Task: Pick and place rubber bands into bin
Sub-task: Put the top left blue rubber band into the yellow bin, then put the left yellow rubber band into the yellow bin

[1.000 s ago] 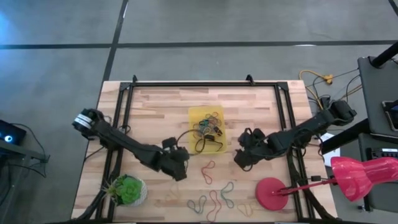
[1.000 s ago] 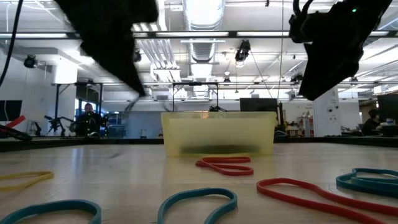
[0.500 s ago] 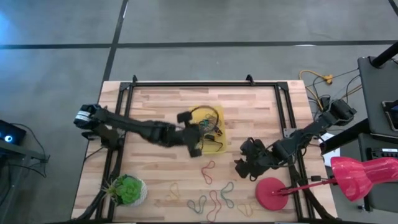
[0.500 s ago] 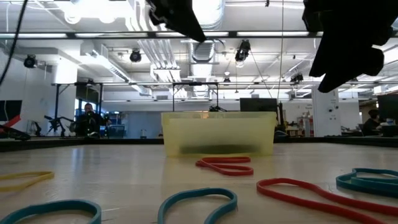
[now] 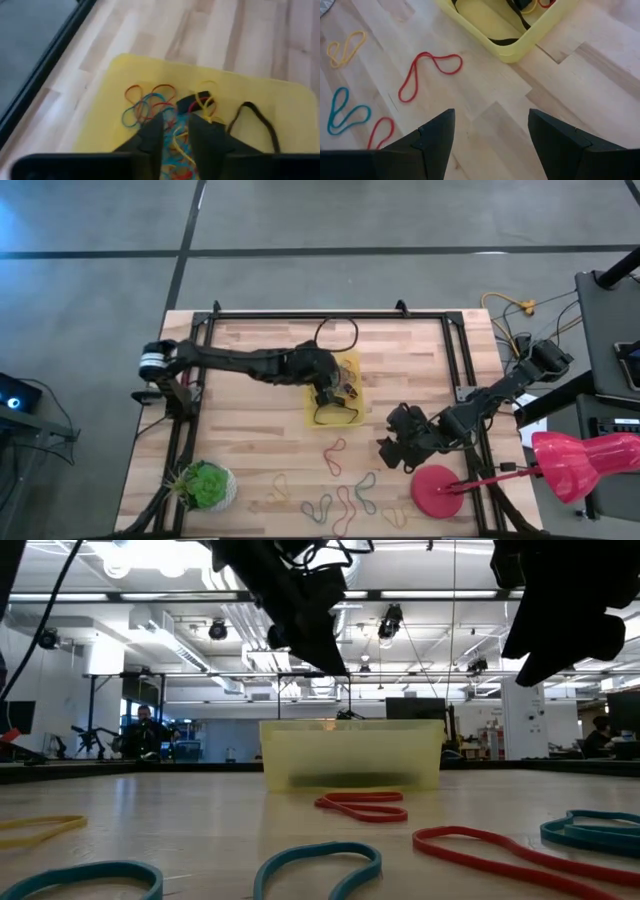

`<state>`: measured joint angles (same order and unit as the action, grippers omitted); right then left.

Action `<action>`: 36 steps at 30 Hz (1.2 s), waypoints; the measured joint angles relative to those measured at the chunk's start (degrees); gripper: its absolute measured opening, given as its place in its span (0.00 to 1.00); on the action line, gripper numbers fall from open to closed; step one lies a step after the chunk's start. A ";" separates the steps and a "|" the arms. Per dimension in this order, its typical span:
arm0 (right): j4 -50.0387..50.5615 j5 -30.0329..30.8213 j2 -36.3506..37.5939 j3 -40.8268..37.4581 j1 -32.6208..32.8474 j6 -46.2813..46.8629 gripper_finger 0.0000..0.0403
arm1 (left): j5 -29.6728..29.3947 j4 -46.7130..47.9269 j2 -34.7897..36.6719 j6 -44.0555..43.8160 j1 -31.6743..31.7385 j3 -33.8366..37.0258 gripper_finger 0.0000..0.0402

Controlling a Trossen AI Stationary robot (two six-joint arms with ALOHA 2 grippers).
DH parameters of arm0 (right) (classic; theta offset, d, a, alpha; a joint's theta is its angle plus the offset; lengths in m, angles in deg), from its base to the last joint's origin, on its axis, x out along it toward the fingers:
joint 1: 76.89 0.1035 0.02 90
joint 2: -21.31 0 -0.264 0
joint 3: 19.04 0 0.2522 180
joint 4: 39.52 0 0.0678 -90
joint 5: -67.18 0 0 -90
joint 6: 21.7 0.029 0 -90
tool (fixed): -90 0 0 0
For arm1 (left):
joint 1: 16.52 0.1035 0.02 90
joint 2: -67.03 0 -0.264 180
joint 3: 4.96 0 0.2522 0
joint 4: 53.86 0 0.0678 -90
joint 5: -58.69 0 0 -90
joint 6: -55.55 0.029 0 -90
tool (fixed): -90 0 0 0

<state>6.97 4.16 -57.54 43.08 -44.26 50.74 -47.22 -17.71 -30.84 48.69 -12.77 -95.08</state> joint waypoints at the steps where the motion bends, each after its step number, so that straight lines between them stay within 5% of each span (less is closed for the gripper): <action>1: -0.02 0.12 0.00 0.00 0.00 -0.46 0.59 | 0.03 -0.60 -0.32 -0.15 -0.30 0.00 0.22; 8: 0.01 1.69 0.00 -0.13 -0.66 -3.97 0.59 | 4.89 6.69 1.30 -0.23 -4.24 0.00 0.47; 11: 0.00 1.69 0.00 -0.15 -1.68 -6.08 0.59 | 10.72 14.70 3.80 -0.29 -8.08 0.82 0.50; 16: -0.43 1.65 0.02 -0.17 -3.39 -10.35 0.59 | 10.86 23.28 7.19 -0.93 -17.92 4.82 0.51; 26: -2.08 1.44 0.00 -0.24 -5.16 -17.56 0.59 | 11.26 12.96 7.74 -9.45 -38.85 9.87 0.51; 36: -2.25 1.30 0.02 -0.24 -5.16 -17.16 0.59 | 11.14 4.71 0.10 -15.30 -43.60 10.14 0.51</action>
<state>4.72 5.46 -57.53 42.84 -49.42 33.57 -36.08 -13.01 -30.74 33.39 -56.36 -84.94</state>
